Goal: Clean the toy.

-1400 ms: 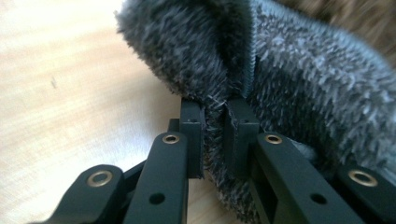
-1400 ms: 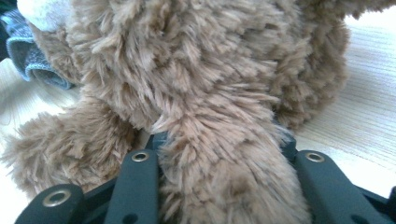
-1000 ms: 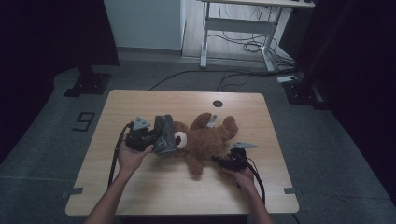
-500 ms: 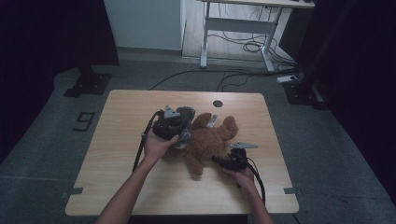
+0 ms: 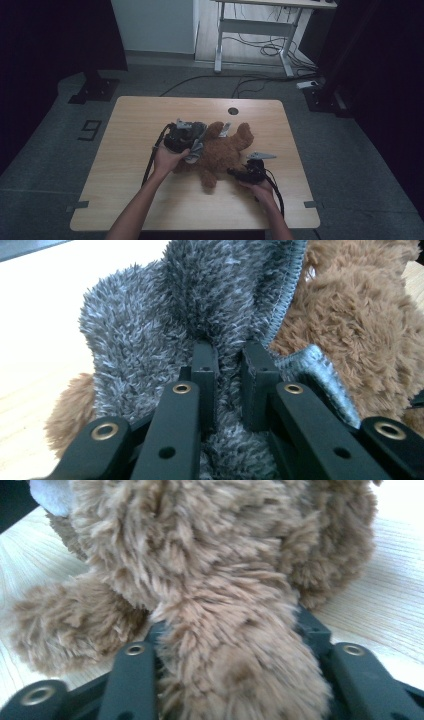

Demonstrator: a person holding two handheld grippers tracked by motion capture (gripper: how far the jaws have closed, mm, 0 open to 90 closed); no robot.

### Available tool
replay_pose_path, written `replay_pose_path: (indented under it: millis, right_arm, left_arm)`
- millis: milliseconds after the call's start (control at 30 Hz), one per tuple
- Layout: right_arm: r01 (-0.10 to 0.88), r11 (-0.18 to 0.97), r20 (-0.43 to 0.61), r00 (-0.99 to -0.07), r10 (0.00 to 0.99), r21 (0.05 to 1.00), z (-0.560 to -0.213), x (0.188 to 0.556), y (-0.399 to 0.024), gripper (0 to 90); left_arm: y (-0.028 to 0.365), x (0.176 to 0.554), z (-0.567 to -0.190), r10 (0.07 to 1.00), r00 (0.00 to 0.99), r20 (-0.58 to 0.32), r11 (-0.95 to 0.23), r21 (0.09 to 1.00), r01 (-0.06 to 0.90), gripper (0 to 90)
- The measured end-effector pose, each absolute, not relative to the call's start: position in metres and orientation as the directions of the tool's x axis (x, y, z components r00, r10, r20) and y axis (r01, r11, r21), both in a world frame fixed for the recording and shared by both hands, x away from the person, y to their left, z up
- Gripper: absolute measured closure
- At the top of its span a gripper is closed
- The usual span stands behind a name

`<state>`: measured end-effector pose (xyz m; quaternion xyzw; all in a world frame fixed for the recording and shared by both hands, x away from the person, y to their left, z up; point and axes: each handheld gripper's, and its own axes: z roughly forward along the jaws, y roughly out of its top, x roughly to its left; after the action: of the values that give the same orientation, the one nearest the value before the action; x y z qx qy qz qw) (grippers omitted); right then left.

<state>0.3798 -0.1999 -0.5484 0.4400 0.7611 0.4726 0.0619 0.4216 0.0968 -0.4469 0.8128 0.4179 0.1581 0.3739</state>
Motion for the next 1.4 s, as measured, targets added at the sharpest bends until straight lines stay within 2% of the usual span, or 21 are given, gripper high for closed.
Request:
replay_pose_path:
  millis: [267, 433, 600, 900, 967, 1033, 1133, 1400]
  right_arm:
    - [0.598, 0.18, 0.297, -0.609, 0.735, 0.781, -0.537, 0.375, -0.213, 30.3]
    - [0.569, 0.106, 0.326, -0.602, 0.729, 0.815, -0.523, 0.371, -0.22, 27.0]
    - [0.547, 0.07, 0.338, -0.607, 0.719, 0.834, -0.511, 0.372, -0.209, 20.8]
    - [0.56, 0.061, 0.356, -0.602, 0.714, 0.826, -0.513, 0.381, -0.19, 14.6]
    - [0.565, 0.079, 0.352, -0.611, 0.709, 0.821, -0.518, 0.382, -0.185, 16.8]
    - [0.565, 0.087, 0.349, -0.615, 0.707, 0.82, -0.52, 0.381, -0.185, 23.0]
    - [0.557, 0.112, 0.335, -0.635, 0.696, 0.823, -0.523, 0.379, -0.185, 37.8]
    - [0.533, 0.121, 0.33, -0.669, 0.666, 0.837, -0.528, 0.375, -0.189, 51.5]
  left_arm:
    - [0.104, 0.409, -0.46, 0.794, 0.6, -0.094, -0.325, 0.769, 0.55, 79.1]
    - [0.105, 0.396, -0.463, 0.792, 0.606, -0.079, -0.327, 0.783, 0.529, 79.4]
    - [0.107, 0.38, -0.466, 0.785, 0.616, -0.063, -0.331, 0.798, 0.503, 79.4]
    - [0.111, 0.361, -0.473, 0.771, 0.634, -0.067, -0.319, 0.82, 0.476, 79.5]
    - [0.112, 0.357, -0.474, 0.769, 0.637, -0.062, -0.325, 0.82, 0.472, 79.5]
    - [0.113, 0.355, -0.474, 0.766, 0.639, -0.073, -0.318, 0.821, 0.474, 79.5]
    - [0.115, 0.351, -0.476, 0.761, 0.643, -0.092, -0.305, 0.823, 0.479, 79.6]
    - [0.122, 0.338, -0.479, 0.746, 0.653, -0.132, -0.267, 0.839, 0.475, 79.6]
